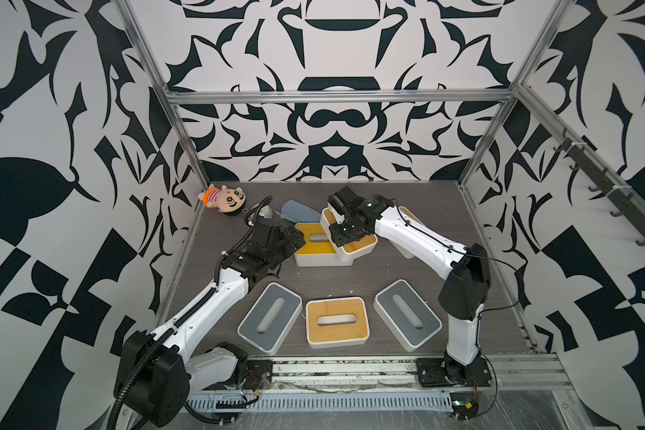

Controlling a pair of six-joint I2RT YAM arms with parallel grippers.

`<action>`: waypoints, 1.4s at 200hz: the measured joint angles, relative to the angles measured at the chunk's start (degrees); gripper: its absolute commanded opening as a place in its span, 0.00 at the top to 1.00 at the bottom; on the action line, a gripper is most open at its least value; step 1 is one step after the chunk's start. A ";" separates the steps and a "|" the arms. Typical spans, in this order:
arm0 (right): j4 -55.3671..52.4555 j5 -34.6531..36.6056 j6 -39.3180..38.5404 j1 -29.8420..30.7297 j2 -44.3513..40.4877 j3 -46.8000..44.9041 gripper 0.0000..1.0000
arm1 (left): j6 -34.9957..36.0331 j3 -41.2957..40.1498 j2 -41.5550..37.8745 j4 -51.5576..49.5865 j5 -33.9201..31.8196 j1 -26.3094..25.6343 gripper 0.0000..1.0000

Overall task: Stack the tissue boxes
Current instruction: Place the tissue box at the tissue box.

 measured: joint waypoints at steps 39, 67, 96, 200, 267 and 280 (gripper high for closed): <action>-0.55 -0.79 -0.50 0.52 4.24 3.74 0.77 | -0.48 -0.13 0.00 -0.02 -1.51 0.00 0.01; -1.01 -0.09 -1.16 0.81 6.01 5.31 0.75 | -0.63 -0.35 0.00 -0.02 -2.27 0.00 0.01; -1.46 0.24 -1.73 1.01 6.84 6.34 0.68 | -0.61 -0.52 0.02 -0.07 -2.78 0.00 0.01; -1.92 1.73 -2.56 3.52 7.15 6.40 0.40 | -0.35 -0.50 0.22 -0.07 -2.95 0.24 0.01; -1.99 1.75 -2.80 3.52 2.75 5.40 0.29 | 2.21 1.14 0.24 -1.33 -2.84 0.83 0.01; -1.42 1.73 -2.45 3.50 -0.31 3.78 0.27 | 3.21 2.40 0.24 -2.12 -2.69 1.27 0.01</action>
